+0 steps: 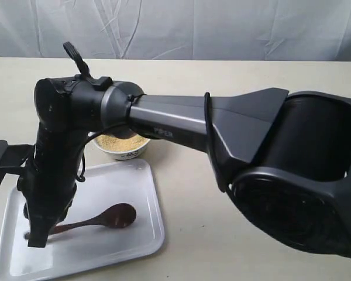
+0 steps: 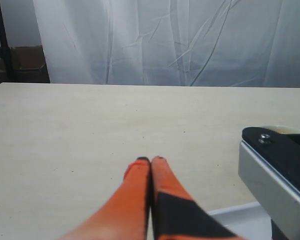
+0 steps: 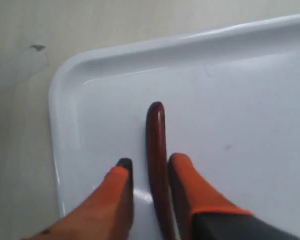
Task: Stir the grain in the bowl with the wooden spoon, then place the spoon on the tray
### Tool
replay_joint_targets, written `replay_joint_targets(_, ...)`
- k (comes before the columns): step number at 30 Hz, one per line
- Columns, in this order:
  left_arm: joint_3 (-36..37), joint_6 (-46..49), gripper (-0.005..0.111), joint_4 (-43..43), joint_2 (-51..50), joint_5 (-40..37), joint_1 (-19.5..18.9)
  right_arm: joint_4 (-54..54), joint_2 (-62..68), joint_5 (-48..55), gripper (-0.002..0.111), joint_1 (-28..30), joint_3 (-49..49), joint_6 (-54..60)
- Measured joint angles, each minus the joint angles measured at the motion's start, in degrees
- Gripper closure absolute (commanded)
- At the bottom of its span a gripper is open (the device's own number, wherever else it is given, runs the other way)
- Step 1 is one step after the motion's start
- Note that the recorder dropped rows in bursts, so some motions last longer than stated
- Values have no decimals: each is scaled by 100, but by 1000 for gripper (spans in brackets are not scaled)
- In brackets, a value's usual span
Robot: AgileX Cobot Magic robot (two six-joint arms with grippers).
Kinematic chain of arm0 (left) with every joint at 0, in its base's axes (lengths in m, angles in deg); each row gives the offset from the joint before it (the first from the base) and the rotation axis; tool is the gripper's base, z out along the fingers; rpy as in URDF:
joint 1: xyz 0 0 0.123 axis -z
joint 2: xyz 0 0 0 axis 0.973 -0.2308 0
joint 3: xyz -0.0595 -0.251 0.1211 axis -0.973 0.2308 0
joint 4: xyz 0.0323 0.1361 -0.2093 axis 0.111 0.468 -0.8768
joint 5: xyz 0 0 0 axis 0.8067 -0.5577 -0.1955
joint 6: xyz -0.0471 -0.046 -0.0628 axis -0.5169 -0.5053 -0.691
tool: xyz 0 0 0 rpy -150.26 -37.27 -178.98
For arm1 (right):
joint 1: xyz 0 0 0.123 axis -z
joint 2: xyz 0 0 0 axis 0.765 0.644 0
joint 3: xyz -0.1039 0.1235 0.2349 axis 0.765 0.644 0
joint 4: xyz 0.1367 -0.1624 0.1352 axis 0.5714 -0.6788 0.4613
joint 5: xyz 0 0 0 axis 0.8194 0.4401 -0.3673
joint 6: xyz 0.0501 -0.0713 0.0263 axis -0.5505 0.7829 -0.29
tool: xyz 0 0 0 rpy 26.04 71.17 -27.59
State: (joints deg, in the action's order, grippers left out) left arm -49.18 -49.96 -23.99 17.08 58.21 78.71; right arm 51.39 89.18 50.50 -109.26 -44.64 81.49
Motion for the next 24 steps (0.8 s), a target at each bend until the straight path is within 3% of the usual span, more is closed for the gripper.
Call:
replay_joint_targets(2, 0, 0, 106, 0, 0, 0, 0, -40, 0, -64, 58, 0, 0, 14)
replay_joint_targets(9, 0, 0, 106, 0, 0, 0, 0, -395, 0, -404, 60, -8, -52, -663)
replay_joint_targets(11, 0, 0, 106, 0, 0, 0, 0, -760, -35, -436, 69, -13, -106, -1103)
replay_joint_targets(15, 0, 0, 106, 0, 0, 0, 0, -1631, -306, -443, 101, 70, -137, -2347)
replay_joint_targets(16, 0, 0, 106, 0, 0, 0, 0, -1702, -379, -431, 108, 154, -150, -2607)
replay_joint_targets(22, 0, 0, 106, 0, 0, 0, 0, -1797, -618, 138, 108, 1031, -175, -4138)
replay_joint_targets(24, 0, 0, 106, 0, 0, 0, 0, -1857, -706, 604, 108, 1664, -118, -4622)
